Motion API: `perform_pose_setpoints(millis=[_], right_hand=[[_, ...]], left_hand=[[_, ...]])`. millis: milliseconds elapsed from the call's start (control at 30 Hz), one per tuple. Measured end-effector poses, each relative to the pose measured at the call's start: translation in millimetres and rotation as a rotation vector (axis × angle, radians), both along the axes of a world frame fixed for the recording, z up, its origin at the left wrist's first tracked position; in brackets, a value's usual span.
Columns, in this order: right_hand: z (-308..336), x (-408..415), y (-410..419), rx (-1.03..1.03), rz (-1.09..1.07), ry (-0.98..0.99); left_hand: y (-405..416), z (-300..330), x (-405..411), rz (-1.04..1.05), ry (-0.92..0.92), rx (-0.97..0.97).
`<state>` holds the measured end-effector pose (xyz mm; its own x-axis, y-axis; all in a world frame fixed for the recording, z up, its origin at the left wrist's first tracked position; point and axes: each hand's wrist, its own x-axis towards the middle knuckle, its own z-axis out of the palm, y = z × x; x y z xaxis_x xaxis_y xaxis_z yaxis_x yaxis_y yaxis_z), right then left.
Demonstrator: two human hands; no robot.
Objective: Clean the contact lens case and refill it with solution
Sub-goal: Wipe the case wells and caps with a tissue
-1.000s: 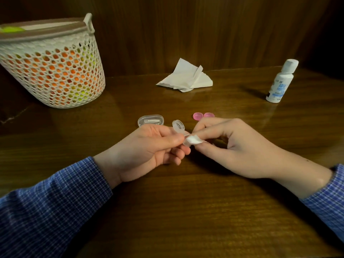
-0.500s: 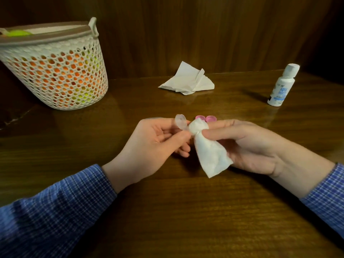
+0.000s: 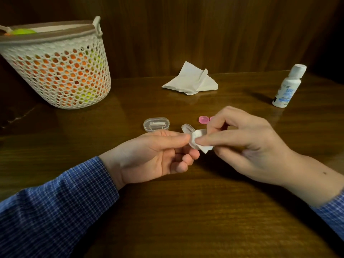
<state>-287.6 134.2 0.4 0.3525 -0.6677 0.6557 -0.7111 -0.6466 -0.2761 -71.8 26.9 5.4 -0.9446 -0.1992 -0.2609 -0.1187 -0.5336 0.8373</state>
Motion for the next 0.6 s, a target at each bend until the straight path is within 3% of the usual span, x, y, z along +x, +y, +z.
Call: perform_pose_setpoints(millis=[167, 600], right_hand=[[-3.2, 2.4, -0.3, 0.069, 0.017, 0.015], [-0.6, 14.8, 3.2, 0.364, -0.08, -0.065]], left_hand=[[-1.7, 0.7, 1.8, -0.064, -0.044, 0.019], [0.0, -5.8, -1.7, 0.152, -0.066, -0.231]])
